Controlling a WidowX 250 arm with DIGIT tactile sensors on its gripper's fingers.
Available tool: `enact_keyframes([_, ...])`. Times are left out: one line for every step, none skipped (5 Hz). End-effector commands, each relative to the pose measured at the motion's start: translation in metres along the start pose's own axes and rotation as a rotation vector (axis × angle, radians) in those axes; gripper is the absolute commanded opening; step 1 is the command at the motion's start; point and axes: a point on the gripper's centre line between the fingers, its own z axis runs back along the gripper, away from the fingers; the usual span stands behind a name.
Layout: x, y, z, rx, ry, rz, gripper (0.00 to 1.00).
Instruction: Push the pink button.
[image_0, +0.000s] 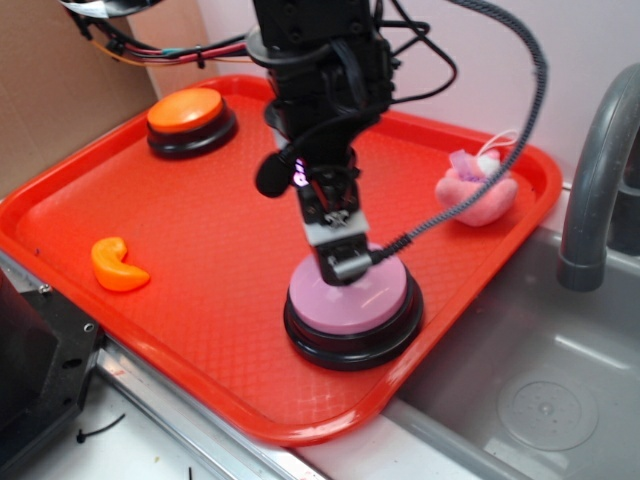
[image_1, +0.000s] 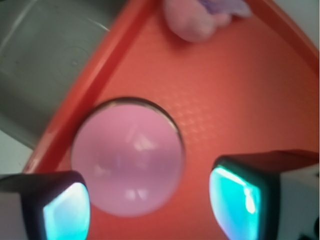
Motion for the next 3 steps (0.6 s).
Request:
enact_keyframes([-0.006, -0.018, -0.028, -0.03, 0.021, -0.004, 1.0])
enact_keyframes([-0.009, -0.015, -0.037, -0.034, 0.046, 0.001, 1.0])
enact_keyframes([-0.01, -0.01, -0.024, -0.023, 0.033, 0.014, 1.0])
